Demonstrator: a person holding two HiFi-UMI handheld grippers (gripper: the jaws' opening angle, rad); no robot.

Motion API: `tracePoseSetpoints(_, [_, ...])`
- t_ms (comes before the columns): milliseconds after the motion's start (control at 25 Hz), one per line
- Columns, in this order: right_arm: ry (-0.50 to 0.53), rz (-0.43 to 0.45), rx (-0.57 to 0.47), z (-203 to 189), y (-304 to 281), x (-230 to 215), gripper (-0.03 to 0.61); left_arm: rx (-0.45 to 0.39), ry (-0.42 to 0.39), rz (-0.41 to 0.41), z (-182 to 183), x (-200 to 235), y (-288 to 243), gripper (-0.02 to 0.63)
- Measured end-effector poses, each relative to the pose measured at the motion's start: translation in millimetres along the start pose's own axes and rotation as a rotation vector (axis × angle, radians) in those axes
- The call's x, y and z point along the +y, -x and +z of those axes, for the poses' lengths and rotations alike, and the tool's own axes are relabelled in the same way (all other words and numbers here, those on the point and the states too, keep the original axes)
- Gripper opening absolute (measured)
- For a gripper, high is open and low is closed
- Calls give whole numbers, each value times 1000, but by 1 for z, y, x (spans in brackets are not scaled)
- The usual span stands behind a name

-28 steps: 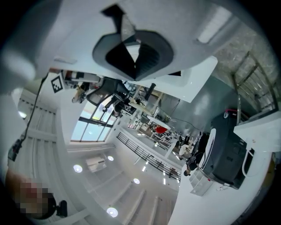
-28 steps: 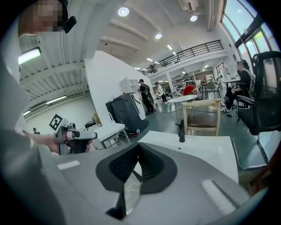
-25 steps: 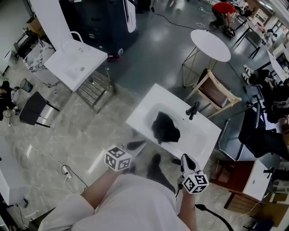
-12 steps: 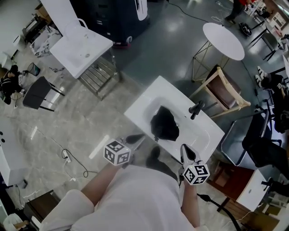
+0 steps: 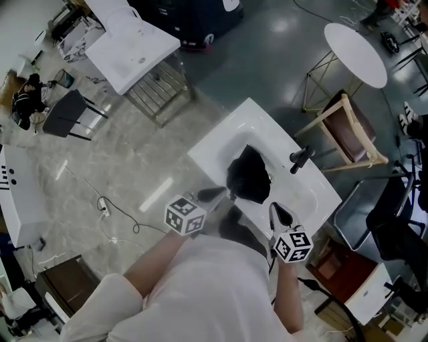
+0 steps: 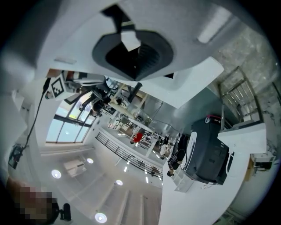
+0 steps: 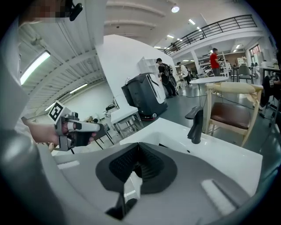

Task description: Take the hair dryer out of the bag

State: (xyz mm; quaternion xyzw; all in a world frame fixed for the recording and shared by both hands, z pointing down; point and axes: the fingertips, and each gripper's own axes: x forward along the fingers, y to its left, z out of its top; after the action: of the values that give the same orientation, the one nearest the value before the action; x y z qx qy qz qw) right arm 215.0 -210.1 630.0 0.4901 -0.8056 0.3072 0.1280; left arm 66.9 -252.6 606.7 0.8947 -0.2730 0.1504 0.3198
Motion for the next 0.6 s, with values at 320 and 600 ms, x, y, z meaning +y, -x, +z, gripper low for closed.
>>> tracePoseSetpoints(320, [27, 80, 71, -19, -31, -23, 6, 58, -14, 55, -22, 18, -51, -2])
tracePoseSetpoints(600, [26, 116, 123, -37, -53, -45, 24, 169, -3, 85, -56, 33, -93, 44])
